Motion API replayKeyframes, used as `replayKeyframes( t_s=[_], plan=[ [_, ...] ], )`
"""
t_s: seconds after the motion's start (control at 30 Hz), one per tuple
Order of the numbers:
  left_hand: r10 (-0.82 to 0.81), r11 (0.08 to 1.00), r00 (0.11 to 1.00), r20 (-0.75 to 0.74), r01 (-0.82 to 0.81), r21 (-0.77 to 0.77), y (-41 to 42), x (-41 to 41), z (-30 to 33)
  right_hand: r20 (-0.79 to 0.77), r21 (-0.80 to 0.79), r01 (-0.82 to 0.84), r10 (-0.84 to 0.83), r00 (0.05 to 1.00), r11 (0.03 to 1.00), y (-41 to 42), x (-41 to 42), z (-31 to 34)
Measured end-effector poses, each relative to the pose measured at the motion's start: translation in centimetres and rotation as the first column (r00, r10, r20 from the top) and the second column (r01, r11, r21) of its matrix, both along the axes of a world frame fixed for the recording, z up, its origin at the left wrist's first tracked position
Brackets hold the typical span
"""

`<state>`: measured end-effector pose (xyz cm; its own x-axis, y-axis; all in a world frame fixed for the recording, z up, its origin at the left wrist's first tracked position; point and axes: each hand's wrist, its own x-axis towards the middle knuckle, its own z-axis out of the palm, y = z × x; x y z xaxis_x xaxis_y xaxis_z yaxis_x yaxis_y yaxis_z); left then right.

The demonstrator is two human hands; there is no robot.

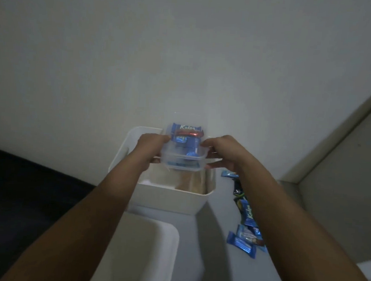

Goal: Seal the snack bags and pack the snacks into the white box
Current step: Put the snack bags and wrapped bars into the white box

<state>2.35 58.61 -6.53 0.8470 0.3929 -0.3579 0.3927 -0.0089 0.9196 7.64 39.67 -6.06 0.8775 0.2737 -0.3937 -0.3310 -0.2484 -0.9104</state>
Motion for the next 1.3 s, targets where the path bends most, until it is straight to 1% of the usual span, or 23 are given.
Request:
replayKeyframes(
  t_s=[0.17, 0.27, 0.37, 0.47, 0.53, 0.6, 0.67, 0.7, 0.73, 0.77, 0.8, 0.83, 0.87, 0.9, 0.93, 0.97, 1.0, 1.03, 1.07, 1.13, 1.2, 1.3],
  plan=[
    [0.029, 0.999, 0.994, -0.11, -0.023, 0.049, 5.2, 0.6, -2.8, -0.076, -0.095, -0.064, 0.057, 0.995, 0.993, 6.6, 0.8, -3.0],
    [0.041, 0.991, 0.978, -0.203, -0.014, 0.131, 7.1, 1.3, -5.4, -0.14, -0.114, -0.098, 0.082, 0.987, 0.989, 9.2, 1.3, -6.3],
    [-0.063, 0.962, 0.954, -0.293, 0.137, 0.238, 8.2, 2.3, -7.6, -0.202, -0.126, -0.1, 0.073, 0.977, 0.987, 11.1, 1.6, -9.7],
    [-0.165, 0.92, 0.913, -0.372, 0.278, 0.275, 8.6, 2.7, -8.9, -0.259, -0.119, -0.065, 0.032, 0.965, 0.991, 12.3, 1.7, -12.1],
    [-0.23, 0.87, 0.851, -0.473, 0.398, 0.292, 9.1, 2.6, -9.8, -0.294, -0.126, -0.049, 0.01, 0.956, 0.991, 12.9, 1.7, -13.6],
    [-0.311, 0.777, 0.765, -0.564, 0.546, 0.312, 9.6, 2.4, -10.3, -0.341, -0.127, -0.059, 0.012, 0.94, 0.99, 13.4, 1.7, -14.7],
    [-0.328, 0.767, 0.745, -0.581, 0.569, 0.298, 10.0, 2.6, -10.5, -0.357, -0.146, -0.088, 0.03, 0.934, 0.985, 13.6, 1.9, -15.4],
    [-0.338, 0.742, 0.753, -0.565, 0.582, 0.332, 10.0, 2.8, -10.4, -0.356, -0.166, -0.101, 0.036, 0.934, 0.981, 13.7, 2.1, -15.6],
    [-0.321, 0.71, 0.786, -0.529, 0.569, 0.415, 10.2, 3.1, -10.2, -0.362, -0.184, -0.112, 0.039, 0.932, 0.976, 13.7, 2.1, -15.7],
    [-0.27, 0.726, 0.877, -0.397, 0.456, 0.514, 10.3, 3.2, -10.1, -0.364, -0.201, -0.122, 0.042, 0.931, 0.972, 13.6, 2.3, -15.8],
    [-0.222, 0.755, 0.947, -0.231, 0.317, 0.574, 10.3, 3.1, -9.7, -0.361, -0.22, -0.137, 0.05, 0.931, 0.966, 13.5, 2.3, -15.7],
    [-0.183, 0.773, 0.983, 0.011, 0.137, 0.62, 10.5, 2.6, -9.4, -0.355, -0.237, -0.15, 0.058, 0.933, 0.96, 13.5, 2.4, -15.9],
    [-0.154, 0.753, 0.955, 0.255, -0.053, 0.656, 10.9, 2.2, -9.5, -0.348, -0.251, -0.163, 0.068, 0.935, 0.954, 13.5, 2.5, -15.9],
    [-0.128, 0.699, 0.916, 0.379, -0.188, 0.69, 11.4, 1.9, -9.9, -0.338, -0.262, -0.179, 0.084, 0.937, 0.948, 13.6, 2.6, -15.8],
    [-0.127, 0.653, 0.892, 0.434, -0.254, 0.713, 12.0, 1.5, -10.2, -0.328, -0.271, -0.195, 0.1, 0.939, 0.943, 13.6, 2.7, -15.7],
    [-0.099, 0.639, 0.913, 0.396, -0.247, 0.728, 12.7, 1.4, -10.8, -0.318, -0.273, -0.207, 0.115, 0.941, 0.939, 13.8, 2.7, -15.6],
    [-0.05, 0.665, 0.951, 0.306, -0.197, 0.72, 13.3, 1.3, -11.4, -0.313, -0.271, -0.226, 0.136, 0.94, 0.936, 14.0, 2.7, -15.4],
    [-0.038, 0.7, 0.978, 0.204, -0.12, 0.704, 13.7, 1.2, -12.1, -0.308, -0.27, -0.248, 0.161, 0.938, 0.93, 14.2, 2.6, -15.4],
    [-0.057, 0.732, 0.986, 0.156, -0.065, 0.678, 13.9, 1.1, -12.7, -0.304, -0.276, -0.275, 0.188, 0.934, 0.921, 14.5, 2.4, -15.1],
    [-0.063, 0.767, 0.984, 0.168, -0.06, 0.639, 13.8, 1.0, -13.0, -0.299, -0.289, -0.325, 0.238, 0.924, 0.9, 15.0, 2.0, -14.6],
    [0.021, 0.798, 0.984, 0.178, -0.123, 0.59, 13.7, 1.1, -12.7, -0.294, -0.311, -0.35, 0.261, 0.919, 0.883, 15.2, 1.7, -14.2],
    [0.129, 0.881, 0.979, 0.157, -0.186, 0.436, 13.8, 1.2, -12.2, -0.261, -0.395, -0.346, 0.257, 0.93, 0.851, 14.9, 1.5, -13.7]
  ],
)
